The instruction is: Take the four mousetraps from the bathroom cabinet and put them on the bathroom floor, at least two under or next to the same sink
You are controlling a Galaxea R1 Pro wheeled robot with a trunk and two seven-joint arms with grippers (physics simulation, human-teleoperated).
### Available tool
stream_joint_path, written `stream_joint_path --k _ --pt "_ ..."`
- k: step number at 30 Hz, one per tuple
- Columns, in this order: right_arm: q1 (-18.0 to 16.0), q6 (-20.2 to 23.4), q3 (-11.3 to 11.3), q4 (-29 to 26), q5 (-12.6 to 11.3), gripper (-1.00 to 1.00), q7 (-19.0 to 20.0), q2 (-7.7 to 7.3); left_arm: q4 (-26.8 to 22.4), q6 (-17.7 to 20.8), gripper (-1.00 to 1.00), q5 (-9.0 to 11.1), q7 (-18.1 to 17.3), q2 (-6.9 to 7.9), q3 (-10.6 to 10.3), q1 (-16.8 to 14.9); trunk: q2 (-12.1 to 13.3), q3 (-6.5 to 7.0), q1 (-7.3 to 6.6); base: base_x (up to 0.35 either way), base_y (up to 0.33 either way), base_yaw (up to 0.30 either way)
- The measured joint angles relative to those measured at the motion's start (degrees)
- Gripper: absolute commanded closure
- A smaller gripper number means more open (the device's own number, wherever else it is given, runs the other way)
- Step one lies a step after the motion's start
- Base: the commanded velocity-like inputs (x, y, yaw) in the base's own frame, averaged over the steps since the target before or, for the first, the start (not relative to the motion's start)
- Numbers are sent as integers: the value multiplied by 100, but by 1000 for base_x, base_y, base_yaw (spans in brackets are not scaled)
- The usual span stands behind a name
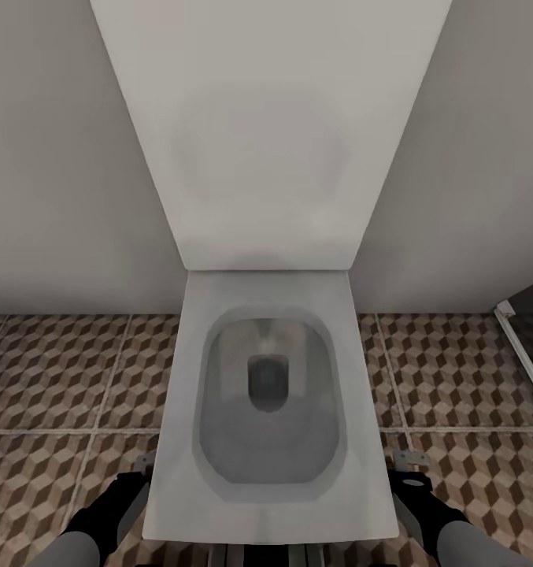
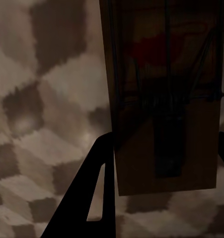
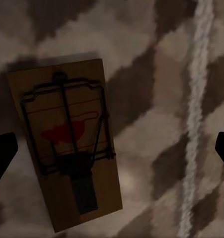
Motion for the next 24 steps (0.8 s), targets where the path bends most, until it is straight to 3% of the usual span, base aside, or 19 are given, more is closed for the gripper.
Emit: stream_joint_path --k 11,12,24 --pt "0 1 0 -1 0 -100 0 0 30 16 100 14 0 8 3 0 0 0 0 0 0 0" --pt "0 1 0 0 0 -100 0 2 30 16 -100 15 0 9 3 0 0 0 0 0 0 0" --pt "0 -1 0 0 0 -100 0 2 33 10 -100 19 0 14 5 0 0 0 0 0 0 0"
